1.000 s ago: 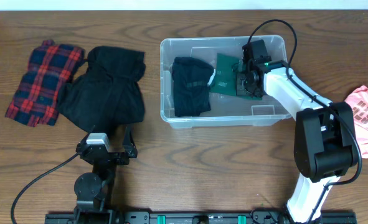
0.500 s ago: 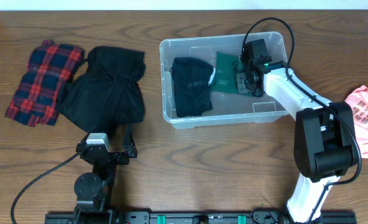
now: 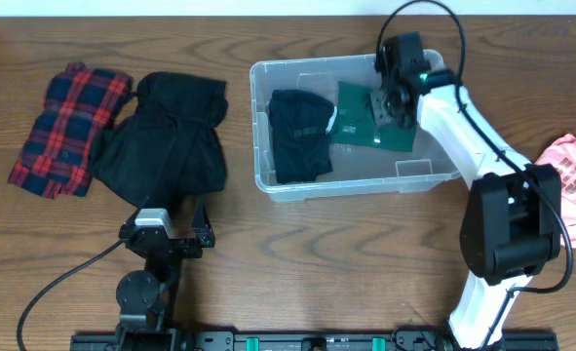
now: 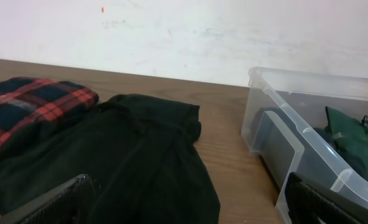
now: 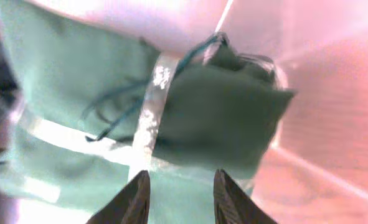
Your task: Pack container
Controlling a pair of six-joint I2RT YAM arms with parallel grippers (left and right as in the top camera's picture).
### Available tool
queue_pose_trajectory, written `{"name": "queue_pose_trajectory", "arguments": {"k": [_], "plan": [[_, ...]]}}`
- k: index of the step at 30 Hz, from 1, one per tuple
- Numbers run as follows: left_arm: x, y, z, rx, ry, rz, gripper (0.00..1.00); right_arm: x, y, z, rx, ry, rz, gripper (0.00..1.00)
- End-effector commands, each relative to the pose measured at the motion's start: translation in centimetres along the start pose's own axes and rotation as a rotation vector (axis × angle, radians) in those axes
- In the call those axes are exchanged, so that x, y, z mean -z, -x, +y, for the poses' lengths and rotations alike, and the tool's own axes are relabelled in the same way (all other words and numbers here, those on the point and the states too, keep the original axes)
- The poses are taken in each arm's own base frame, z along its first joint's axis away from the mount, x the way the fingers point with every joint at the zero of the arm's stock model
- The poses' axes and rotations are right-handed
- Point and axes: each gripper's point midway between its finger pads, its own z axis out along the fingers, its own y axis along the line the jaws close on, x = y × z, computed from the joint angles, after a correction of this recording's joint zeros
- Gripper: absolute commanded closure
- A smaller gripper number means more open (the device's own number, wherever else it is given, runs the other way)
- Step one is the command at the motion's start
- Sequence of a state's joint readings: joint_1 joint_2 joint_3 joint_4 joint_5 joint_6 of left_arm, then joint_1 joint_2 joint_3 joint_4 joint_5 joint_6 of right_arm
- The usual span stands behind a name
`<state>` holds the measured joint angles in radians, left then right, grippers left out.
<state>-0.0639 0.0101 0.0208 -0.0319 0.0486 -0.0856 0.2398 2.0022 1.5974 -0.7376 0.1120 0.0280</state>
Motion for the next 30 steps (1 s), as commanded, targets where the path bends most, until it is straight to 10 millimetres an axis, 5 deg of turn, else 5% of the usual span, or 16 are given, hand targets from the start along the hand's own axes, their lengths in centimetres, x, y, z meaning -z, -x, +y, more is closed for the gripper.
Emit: {"name": "queue_pose_trajectory", "arguments": {"k": [1,5,11,14,26,30], "plan": [[-0.1,-1.5,0.4,0.001,0.017,0.044,0.02,3.3,2.9,0.8,0.024,0.036,-0.088,0.73],[-0.1,-1.5,0.4,0.001,0.017,0.044,0.02,3.8,4.2,2.1,0.047,0.085,-0.144,0.75],[-0.1,-1.5,0.4,0.001,0.017,0.044,0.02,2.4,6.0,2.9,0.056,0.097,-0.217,0.97],[-0.1,-1.5,0.4,0.001,0.017,0.044,0.02,1.4,6.0,3.3,0.059,0.100,-0.223,0.94],[-0.1,-1.5,0.4,0.001,0.017,0.044,0.02,-6.7,0.6,6.0,0.090,0.171,-0.026,0.90],[-0.1,-1.5,0.4,0.001,0.017,0.044,0.02,-7.8,-0.5,6.2,0.093,0.176,0.015,0.90]]}}
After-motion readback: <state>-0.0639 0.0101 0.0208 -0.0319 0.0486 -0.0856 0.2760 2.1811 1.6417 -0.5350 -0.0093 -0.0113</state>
